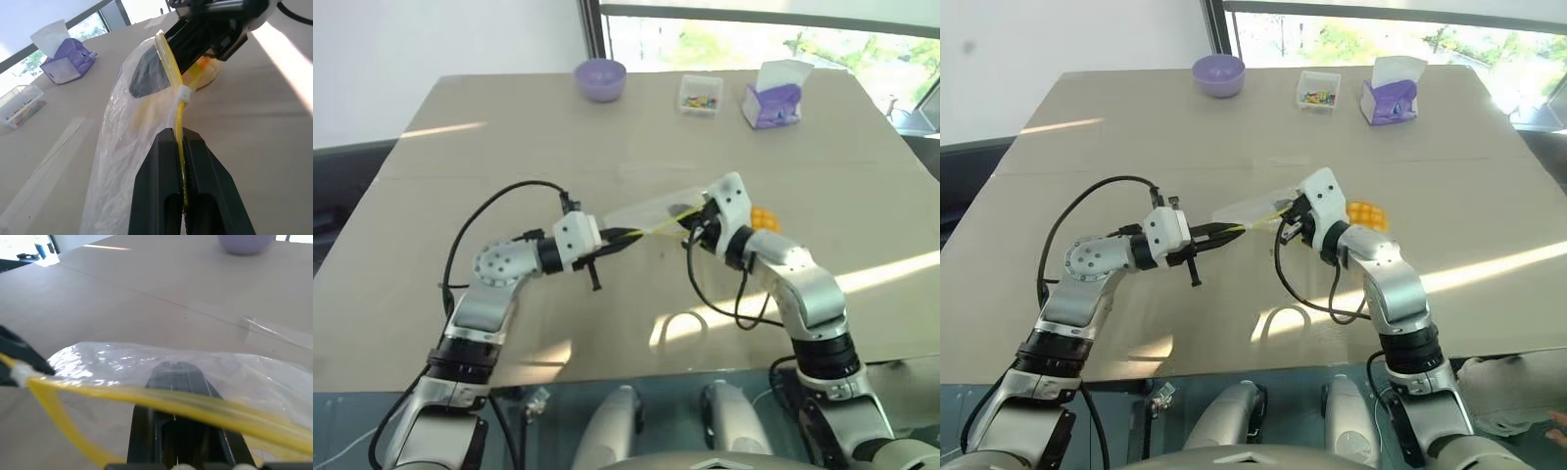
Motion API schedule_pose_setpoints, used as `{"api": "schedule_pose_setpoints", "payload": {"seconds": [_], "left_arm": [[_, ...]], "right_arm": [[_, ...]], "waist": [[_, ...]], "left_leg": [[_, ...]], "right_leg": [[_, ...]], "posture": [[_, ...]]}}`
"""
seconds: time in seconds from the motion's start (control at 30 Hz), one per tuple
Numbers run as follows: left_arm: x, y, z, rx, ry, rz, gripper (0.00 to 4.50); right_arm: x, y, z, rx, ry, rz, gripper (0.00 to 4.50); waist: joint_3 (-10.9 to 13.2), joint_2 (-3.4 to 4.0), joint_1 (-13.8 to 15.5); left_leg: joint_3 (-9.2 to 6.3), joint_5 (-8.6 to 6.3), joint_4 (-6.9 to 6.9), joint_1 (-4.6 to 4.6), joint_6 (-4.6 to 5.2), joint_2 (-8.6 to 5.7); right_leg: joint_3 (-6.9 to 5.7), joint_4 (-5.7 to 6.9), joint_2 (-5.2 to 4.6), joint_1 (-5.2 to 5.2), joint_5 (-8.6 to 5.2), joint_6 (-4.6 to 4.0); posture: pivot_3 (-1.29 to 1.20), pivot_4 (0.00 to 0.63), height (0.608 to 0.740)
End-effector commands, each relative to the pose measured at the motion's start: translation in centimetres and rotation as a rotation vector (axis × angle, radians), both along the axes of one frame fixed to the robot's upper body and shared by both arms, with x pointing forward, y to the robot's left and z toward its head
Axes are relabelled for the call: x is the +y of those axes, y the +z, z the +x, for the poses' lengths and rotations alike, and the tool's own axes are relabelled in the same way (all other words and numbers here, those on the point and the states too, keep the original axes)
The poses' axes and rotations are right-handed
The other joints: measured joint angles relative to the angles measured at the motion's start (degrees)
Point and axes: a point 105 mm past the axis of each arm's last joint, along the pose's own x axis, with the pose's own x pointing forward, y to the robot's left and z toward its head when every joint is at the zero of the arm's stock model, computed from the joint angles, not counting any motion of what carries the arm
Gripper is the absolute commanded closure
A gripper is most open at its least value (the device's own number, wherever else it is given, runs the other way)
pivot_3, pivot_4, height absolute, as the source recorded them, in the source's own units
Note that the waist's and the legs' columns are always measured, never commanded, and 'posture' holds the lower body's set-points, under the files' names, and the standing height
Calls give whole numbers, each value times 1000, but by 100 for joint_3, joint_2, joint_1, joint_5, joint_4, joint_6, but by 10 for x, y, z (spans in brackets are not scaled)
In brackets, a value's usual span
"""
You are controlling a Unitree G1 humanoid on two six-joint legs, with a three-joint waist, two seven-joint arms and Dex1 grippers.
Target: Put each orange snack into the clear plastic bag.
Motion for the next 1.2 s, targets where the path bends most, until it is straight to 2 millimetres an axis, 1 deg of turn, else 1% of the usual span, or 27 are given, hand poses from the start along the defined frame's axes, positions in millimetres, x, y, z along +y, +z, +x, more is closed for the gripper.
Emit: {"api": "schedule_pose_setpoints", "payload": {"seconds": [0.03, 0.07, 0.2, 0.37, 0.4, 0.47, 0.5, 0.53, 0.57, 0.67, 0.7, 0.73, 0.83, 1.0, 1.2], "left_arm": [[4, 11, 1, -58, 7, -6, 4500], [6, 10, 3, -56, 21, -4, 4500], [8, 9, 7, -55, 51, 4, 4500], [9, 8, 9, -54, 74, 16, 4500], [9, 8, 10, -54, 79, 18, 4500], [8, 9, 9, -54, 82, 20, 4500], [7, 9, 9, -54, 82, 21, 4500], [7, 9, 9, -52, 85, 23, 4500], [7, 8, 9, -51, 87, 25, 4500], [7, 9, 9, -46, 95, 25, 4500], [7, 9, 9, -44, 99, 25, 4500], [7, 9, 9, -42, 104, 25, 4500], [9, 8, 11, -34, 127, 25, 4500], [14, 8, 19, -4, 194, 7, 4500], [20, 6, 31, 4, 262, 10, 4500]], "right_arm": [[-2, -11, 9, -296, -9, -372, 4417], [-1, -19, 7, -352, 25, -453, 4417], [0, -45, 6, -451, 120, -642, 4417], [-4, -60, 7, -498, 177, -757, 4417], [-5, -62, 7, -503, 185, -777, 4186], [-8, -64, 7, -516, 186, -799, 3577], [-8, -63, 8, -520, 180, -799, 3150], [-9, -61, 9, -526, 173, -799, 2591], [-10, -59, 10, -531, 168, -799, 2225], [-13, -54, 12, -555, 153, -818, 728], [-14, -52, 13, -571, 140, -828, 317], [-16, -49, 15, -586, 126, -837, 72], [-20, -43, 14, -597, 113, -833, 72], [-33, -24, 9, -615, 106, -827, 72], [-46, -15, 1, -576, 112, -805, 72]], "waist": [[0, 0, 7], [0, 0, 13], [0, 0, -35], [-1, -1, -23], [-1, -1, -17], [-3, -2, -16], [-4, -2, -16], [-4, -2, -16], [-4, -2, -17], [-5, -2, -17], [-6, -2, -20], [-6, -2, -21], [-6, -2, -10], [-6, -1, 1], [-5, -2, 14]], "left_leg": [[1, 0, 0, 0, 0, -2], [2, 0, 1, 0, 0, -5], [6, 1, 1, 1, -1, -3], [10, 1, 1, 5, -1, 4], [9, 1, 2, 5, -1, 4], [9, 1, 3, 5, -1, 4], [9, 1, 3, 6, -1, 4], [8, 1, 3, 7, -1, 5], [8, 1, 3, 7, -1, 6], [9, 1, 3, 8, -1, 8], [9, 1, 3, 8, -1, 8], [9, 1, 3, 9, -1, 9], [9, 1, 2, 10, -1, 11], [9, 0, 3, 8, -1, 10], [10, 0, 3, 8, 0, 10]], "right_leg": [[0, -1, 0, 0, 0, 0], [0, -2, -2, 0, 0, 0], [1, -2, -1, -1, 0, 0], [6, 2, 5, 0, 0, 0], [5, 2, 5, 0, 1, -1], [5, 3, 6, 0, 1, -1], [5, 3, 6, 1, 1, -1], [5, 3, 7, 1, 1, -1], [5, 3, 8, 1, 1, -1], [5, 3, 10, 2, 1, -2], [6, 3, 10, 2, 1, -2], [6, 3, 11, 2, 2, -2], [7, 4, 13, 2, 2, -3], [7, 2, 13, 3, 2, -3], [6, 2, 12, 3, 2, -3]], "posture": [[0, 150, 740], [0, 150, 740], [0, 150, 740], [0, 150, 740], [0, 150, 740], [0, 150, 740], [0, 150, 740], [0, 150, 740], [0, 150, 740], [0, 150, 740], [0, 150, 740], [0, 150, 740], [0, 150, 740], [0, 150, 740], [0, 150, 740]]}}
